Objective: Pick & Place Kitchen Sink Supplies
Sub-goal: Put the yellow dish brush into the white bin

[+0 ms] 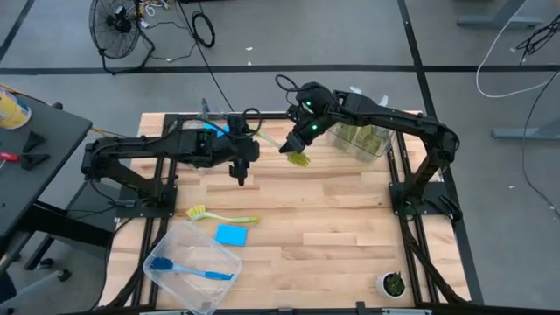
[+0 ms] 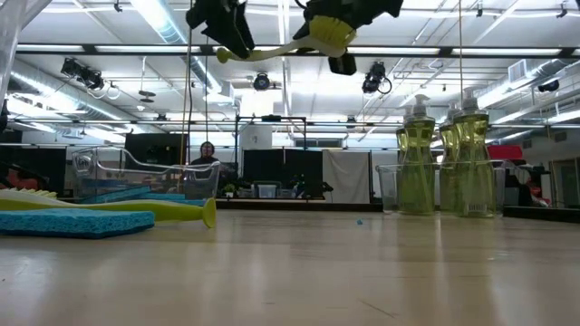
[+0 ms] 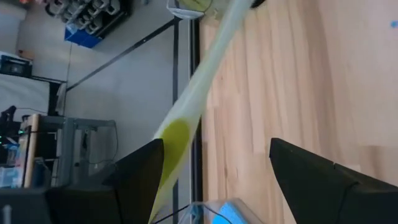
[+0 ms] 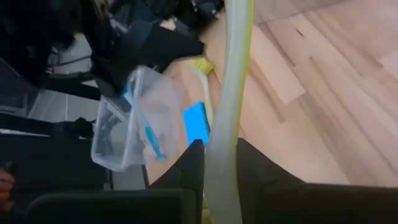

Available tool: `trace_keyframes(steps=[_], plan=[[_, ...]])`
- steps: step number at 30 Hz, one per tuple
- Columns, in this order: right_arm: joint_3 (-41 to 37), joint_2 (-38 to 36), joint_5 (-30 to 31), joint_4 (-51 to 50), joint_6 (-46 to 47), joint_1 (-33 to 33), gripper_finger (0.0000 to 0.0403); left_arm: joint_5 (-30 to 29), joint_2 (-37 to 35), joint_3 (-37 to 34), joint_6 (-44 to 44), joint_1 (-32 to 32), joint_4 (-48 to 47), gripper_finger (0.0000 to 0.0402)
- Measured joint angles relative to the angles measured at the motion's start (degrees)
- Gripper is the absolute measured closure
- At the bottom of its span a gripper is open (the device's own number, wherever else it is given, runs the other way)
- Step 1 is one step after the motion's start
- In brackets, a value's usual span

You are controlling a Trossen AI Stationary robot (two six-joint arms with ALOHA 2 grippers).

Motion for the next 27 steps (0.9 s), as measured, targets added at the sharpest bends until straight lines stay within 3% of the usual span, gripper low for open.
trace_keyframes(steps=[7, 20, 27], plan=[[0.0, 0.7, -5.1, 0.4, -0.4, 0.0, 0.0351, -0.3, 1.4, 0.1, 3.1, 0.0, 0.3, 0.0104], [0.0, 0.7, -8.9, 1.2, -2.0, 0.2, 0.0351, 2.0, 3.2, 0.1, 6.4, 1.1, 0.7, 0.0106], [0.0, 0.7, -9.0, 0.8, -2.6, 0.2, 0.0351, 2.0, 3.2, 0.0, 6.4, 1.0, 1.2, 0.0171]])
